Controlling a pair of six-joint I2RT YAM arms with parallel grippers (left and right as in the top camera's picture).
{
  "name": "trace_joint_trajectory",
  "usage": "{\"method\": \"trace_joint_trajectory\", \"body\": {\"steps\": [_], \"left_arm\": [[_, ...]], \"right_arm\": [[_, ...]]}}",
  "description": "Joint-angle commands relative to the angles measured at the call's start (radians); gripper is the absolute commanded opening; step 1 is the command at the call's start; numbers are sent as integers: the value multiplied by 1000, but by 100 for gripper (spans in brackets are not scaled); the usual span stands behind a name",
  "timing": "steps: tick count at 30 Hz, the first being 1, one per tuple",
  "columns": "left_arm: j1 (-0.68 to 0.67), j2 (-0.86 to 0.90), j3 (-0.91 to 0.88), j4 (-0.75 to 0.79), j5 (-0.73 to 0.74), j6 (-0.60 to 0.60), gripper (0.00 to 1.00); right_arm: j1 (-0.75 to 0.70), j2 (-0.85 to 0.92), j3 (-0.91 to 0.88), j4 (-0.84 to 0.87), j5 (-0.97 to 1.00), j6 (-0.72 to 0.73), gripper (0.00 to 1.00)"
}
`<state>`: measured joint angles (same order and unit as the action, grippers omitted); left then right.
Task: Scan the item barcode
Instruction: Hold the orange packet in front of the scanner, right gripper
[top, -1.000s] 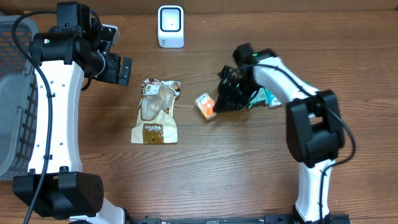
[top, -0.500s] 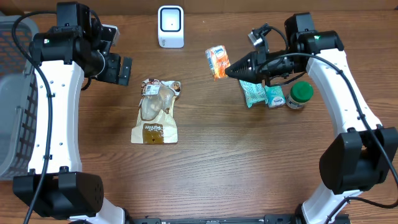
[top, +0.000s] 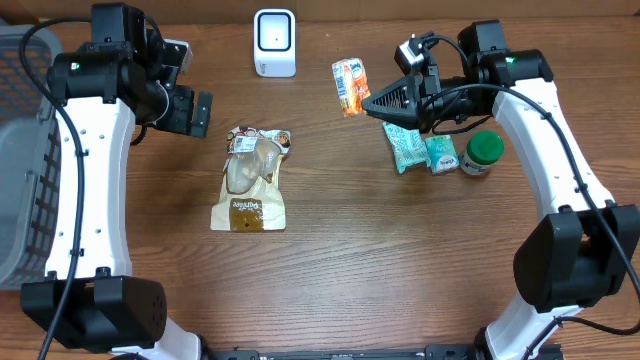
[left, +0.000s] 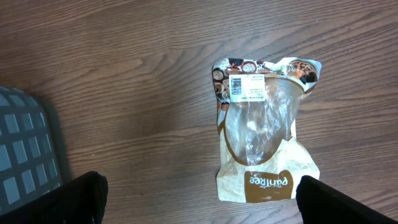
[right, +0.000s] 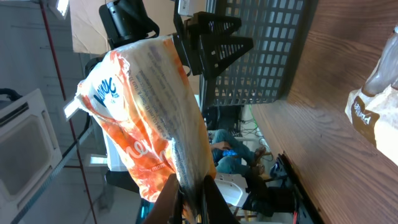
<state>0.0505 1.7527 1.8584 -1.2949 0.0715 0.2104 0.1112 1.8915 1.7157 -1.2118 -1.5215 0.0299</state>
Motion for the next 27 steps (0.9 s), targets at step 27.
{"method": "trace_joint_trajectory", "body": {"steps": [27], "left_arm": [[2, 0, 9, -2, 7, 11, 99]], "right_arm": [[325, 190, 602, 140, 1643, 132, 4]]}}
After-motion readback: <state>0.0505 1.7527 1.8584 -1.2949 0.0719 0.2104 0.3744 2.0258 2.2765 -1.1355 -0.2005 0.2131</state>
